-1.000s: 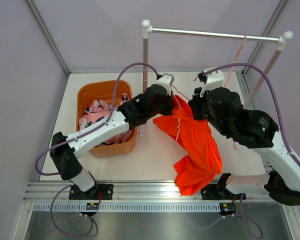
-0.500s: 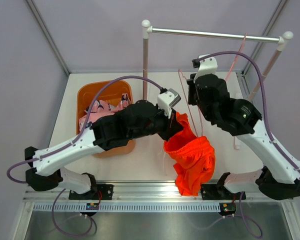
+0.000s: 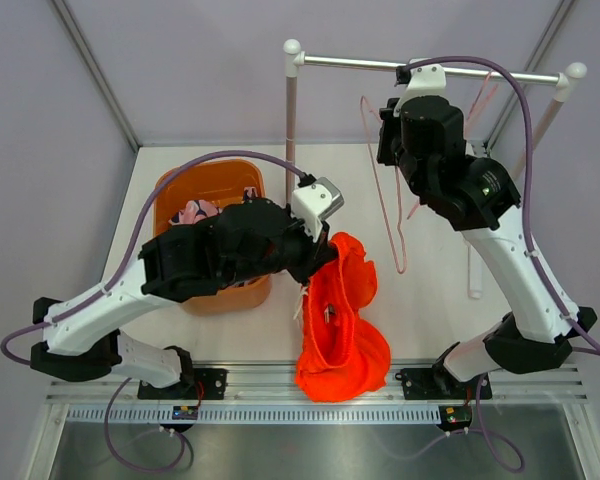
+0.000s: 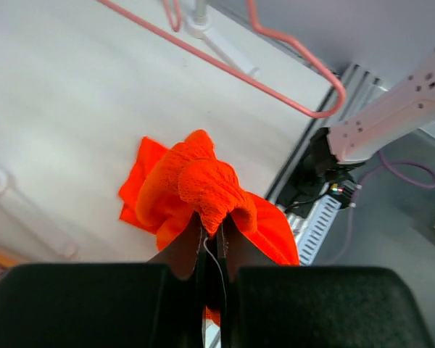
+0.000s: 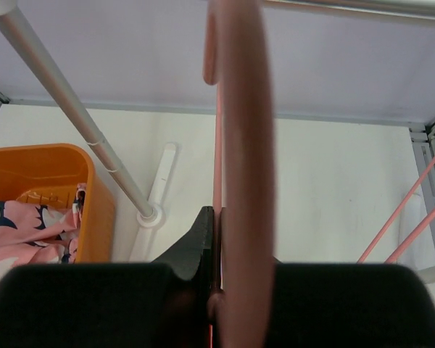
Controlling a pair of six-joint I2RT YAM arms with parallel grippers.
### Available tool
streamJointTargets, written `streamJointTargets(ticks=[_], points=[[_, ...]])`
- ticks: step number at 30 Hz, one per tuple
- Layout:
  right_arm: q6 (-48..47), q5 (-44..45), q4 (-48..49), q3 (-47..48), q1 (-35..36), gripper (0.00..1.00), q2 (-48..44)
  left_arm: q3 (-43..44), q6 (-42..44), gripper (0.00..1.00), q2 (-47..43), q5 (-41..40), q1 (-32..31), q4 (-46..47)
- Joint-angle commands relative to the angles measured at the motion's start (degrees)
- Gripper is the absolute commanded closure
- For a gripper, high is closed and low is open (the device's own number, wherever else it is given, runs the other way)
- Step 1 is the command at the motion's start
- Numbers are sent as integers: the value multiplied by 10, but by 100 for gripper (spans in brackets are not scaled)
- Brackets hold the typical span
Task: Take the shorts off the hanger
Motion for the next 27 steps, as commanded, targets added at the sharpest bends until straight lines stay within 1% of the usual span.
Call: streamJointTargets(ticks=[1,2,3,4,5,6,7,8,9,10,11,12,13,14,15,16,18,20,22,23,24,25,26,27], points=[[-3,-35,-29,28,-5,100,-1,107,46,97,-4,-134,-1,-15],[1,-36,-32,25,-5,100,-10,137,70,98,4,-156,-1,-21],[1,-38,-32,19,-5,100,-15,202,87,98,12,-174,1,-24],[1,-39,-33,12,-5,100,-19,239,105,98,21,-214,1,-22],[2,-40,-37,8,-5,100,-27,280,143,98,47,-236,1,-20],[3,-41,-40,4,-5,100,-32,319,166,98,60,-255,1,-2],[4,-42,-42,-3,-5,100,-35,374,199,98,70,-303,0,24],[7,-43,-46,-6,-5,100,-45,377,276,98,71,-336,0,63],[8,-46,-49,-10,-5,100,-48,363,327,98,65,-376,0,123],[8,-50,-49,-16,-5,100,-54,335,395,100,55,-452,1,295],[13,-55,-51,-27,-5,100,-64,260,540,100,44,-472,3,395],[15,-59,-53,-32,-5,100,-67,241,592,100,36,-480,20,488],[16,-67,-55,-43,-4,100,-72,240,625,100,42,-477,34,580],[21,-71,-58,-48,-5,100,-79,287,632,100,50,-471,53,584],[21,-75,-59,-54,-4,100,-82,317,624,100,60,-464,93,574],[22,-79,-60,-62,-5,100,-87,342,618,100,75,-440,109,570],[23,-79,-66,-67,-5,100,-91,382,617,100,82,-412,136,577],[25,-77,-68,-74,-5,100,-97,385,625,100,84,-383,146,593],[25,-76,-65,-89,-4,100,-105,365,603,100,80,-379,175,569],[26,-76,-59,-95,-5,100,-113,350,555,100,76,-373,187,548],[26,-75,-56,-100,-5,100,-118,297,529,100,69,-367,210,512],[28,-76,-55,-108,-5,100,-121,261,504,100,61,-363,218,503],[27,-76,-55,-111,-4,100,-123,225,452,100,42,-361,226,497],[27,-77,-58,-112,-4,100,-124,188,430,100,33,-358,236,477]])
